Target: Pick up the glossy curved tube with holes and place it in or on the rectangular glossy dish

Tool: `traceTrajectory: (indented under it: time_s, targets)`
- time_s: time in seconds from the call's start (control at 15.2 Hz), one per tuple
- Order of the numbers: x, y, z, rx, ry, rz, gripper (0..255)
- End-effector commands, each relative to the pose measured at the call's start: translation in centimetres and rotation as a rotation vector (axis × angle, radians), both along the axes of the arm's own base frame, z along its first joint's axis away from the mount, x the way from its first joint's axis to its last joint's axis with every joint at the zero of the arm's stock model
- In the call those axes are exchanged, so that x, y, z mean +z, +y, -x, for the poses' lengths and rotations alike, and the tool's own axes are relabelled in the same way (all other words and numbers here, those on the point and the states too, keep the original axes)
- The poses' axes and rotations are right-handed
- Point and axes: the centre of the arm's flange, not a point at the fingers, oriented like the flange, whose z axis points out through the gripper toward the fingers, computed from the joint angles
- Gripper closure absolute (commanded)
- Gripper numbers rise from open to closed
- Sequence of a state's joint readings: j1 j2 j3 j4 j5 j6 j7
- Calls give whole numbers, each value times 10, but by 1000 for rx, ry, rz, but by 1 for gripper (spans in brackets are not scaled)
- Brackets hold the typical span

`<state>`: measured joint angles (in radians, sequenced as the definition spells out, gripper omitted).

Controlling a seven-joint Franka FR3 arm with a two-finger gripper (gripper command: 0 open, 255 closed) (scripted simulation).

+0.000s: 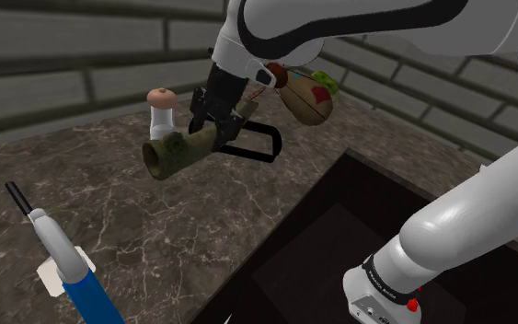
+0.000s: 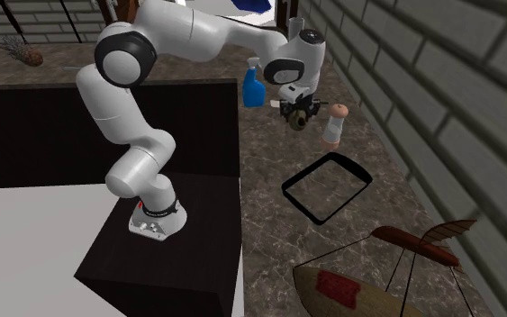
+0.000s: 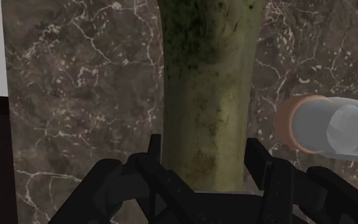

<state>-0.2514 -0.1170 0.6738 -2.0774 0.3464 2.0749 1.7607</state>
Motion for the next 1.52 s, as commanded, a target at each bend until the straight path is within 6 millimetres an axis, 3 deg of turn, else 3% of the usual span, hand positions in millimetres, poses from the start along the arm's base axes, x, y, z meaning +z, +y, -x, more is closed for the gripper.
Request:
traceTrajectory:
  time_s: [0.0, 0.2, 1.32, 1.45]
  targets:
    - [11, 0, 0, 0, -1, 0, 255]
    - [22, 0, 0, 0, -1, 0, 255]
    - [15, -200, -102, 0, -1, 0, 255]
    - [10, -210, -108, 0, -1, 0, 255]
